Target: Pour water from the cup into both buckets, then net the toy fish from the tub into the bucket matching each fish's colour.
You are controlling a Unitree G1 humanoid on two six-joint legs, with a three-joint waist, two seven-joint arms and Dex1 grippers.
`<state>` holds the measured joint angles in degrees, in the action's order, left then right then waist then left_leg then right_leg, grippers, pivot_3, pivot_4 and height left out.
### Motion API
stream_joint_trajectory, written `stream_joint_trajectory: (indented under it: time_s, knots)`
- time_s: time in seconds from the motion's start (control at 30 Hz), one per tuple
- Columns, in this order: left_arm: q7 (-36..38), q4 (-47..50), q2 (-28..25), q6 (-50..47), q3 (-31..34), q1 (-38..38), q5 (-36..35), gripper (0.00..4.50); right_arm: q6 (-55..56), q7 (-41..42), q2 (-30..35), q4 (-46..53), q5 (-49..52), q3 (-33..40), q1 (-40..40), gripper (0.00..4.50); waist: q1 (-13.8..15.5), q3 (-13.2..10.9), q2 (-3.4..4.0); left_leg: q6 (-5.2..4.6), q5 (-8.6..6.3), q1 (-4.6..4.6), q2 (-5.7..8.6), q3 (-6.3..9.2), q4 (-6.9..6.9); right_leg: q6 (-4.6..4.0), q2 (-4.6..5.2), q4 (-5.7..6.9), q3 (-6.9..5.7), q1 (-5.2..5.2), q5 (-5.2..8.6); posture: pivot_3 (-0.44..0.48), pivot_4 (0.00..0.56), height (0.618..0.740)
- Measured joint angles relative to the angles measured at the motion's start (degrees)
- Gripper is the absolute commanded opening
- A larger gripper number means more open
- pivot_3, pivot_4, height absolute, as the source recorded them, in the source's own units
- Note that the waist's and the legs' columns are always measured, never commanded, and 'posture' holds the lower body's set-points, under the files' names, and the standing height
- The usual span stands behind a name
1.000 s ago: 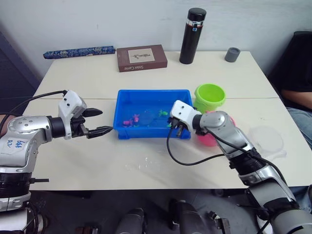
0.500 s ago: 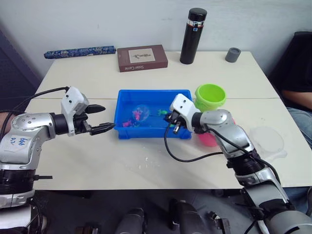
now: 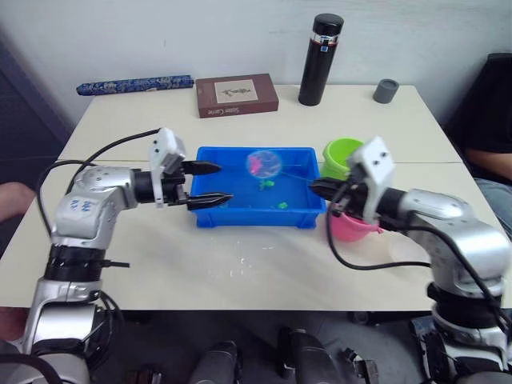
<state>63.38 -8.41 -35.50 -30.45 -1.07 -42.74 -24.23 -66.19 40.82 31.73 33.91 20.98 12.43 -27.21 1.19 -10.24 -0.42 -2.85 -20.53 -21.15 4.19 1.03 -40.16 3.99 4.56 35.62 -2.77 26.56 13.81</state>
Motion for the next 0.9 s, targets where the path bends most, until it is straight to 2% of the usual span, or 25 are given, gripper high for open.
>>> stream_joint_trajectory:
  time_s: [0.2, 0.3, 0.4, 0.47, 0.57, 0.63, 0.67, 0.77, 0.9]
  knots:
    - [4.17, -6.28, 6.21, 4.40, -3.24, -6.65, 0.31, 4.40, -9.08, 0.10, 6.50, 12.53, 5.68, 19.00, 9.74, 0.00, 0.52, 0.00, 0.00, -0.02, 0.00, -0.01, 0.01, -0.01, 0.00, 0.04, 0.01, -0.06, 0.01, -0.06, -0.02, 0.000, 0.150, 0.740]
    - [5.77, -9.19, 8.84, 6.47, -4.73, -9.00, 1.10, 4.40, -10.01, 0.82, 10.24, 15.70, 6.88, 26.09, 16.27, 0.00, 0.46, 0.00, 0.00, -0.03, 0.00, 0.02, 0.00, -0.02, 0.03, 0.04, 0.00, -0.06, 0.02, -0.08, -0.02, 0.000, 0.150, 0.740]
    - [7.52, -11.50, 10.25, 8.10, -5.80, -10.05, 1.87, 4.40, -6.94, 1.38, 13.49, 16.54, 5.64, 29.53, 23.65, 0.00, 0.25, 0.00, 0.00, -0.03, 0.01, 0.05, 0.00, -0.07, 0.05, 0.04, -0.01, -0.03, 0.05, -0.08, -0.02, 0.000, 0.150, 0.740]
    - [8.43, -13.17, 11.46, 9.19, -6.47, -10.93, 2.24, 4.40, 0.29, 1.74, 16.50, 17.23, 1.68, 29.99, 31.33, 0.00, 0.42, 0.00, 0.00, -0.04, 0.01, 0.04, 0.00, -0.07, 0.05, 0.04, -0.01, -0.04, 0.05, -0.08, -0.02, 0.000, 0.150, 0.740]
    - [9.43, -14.79, 12.49, 10.29, -6.77, -11.26, 2.65, 4.40, 17.21, 1.84, 21.19, 17.06, -9.57, 27.24, 43.06, 0.00, 0.42, 0.00, -0.02, -0.05, 0.02, 0.07, 0.03, -0.11, 0.04, 0.07, -0.02, -0.04, 0.07, -0.13, -0.03, 0.000, 0.150, 0.740]
    - [9.59, -15.00, 13.04, 10.72, -6.81, -11.28, 2.97, 4.40, 30.60, 1.26, 24.21, 15.02, -18.60, 25.18, 49.26, 0.00, 0.37, 0.00, -0.02, -0.07, 0.03, 0.12, 0.06, -0.19, 0.03, 0.10, -0.02, -0.02, 0.13, -0.15, -0.05, 0.000, 0.150, 0.740]
    - [9.62, -15.02, 13.19, 11.00, -6.82, -11.29, 3.23, 4.40, 42.04, 0.28, 28.09, 11.65, -26.56, 23.63, 53.36, 0.00, 0.34, 0.00, -0.02, -0.08, 0.03, 0.15, 0.07, -0.25, 0.02, 0.13, -0.02, -0.02, 0.17, -0.16, -0.06, 0.000, 0.150, 0.740]
    - [9.61, -15.02, 13.49, 11.23, -6.82, -11.28, 3.64, 4.40, 60.99, -1.71, 31.48, 5.52, -37.96, 22.85, 55.89, 0.00, 0.35, -0.01, -0.07, -0.07, 0.04, 0.18, 0.04, -0.23, 0.03, 0.15, -0.05, -0.08, 0.16, -0.18, -0.08, 0.000, 0.150, 0.740]
    - [9.47, -15.02, 13.43, 11.23, -6.77, -11.28, 4.12, 4.40, 71.62, -3.33, 31.43, -0.05, -42.76, 22.89, 53.21, 0.00, 0.36, -0.01, -0.07, -0.06, 0.05, 0.17, 0.05, -0.21, -0.01, 0.15, -0.03, -0.08, 0.15, -0.19, -0.08, 0.000, 0.150, 0.740]
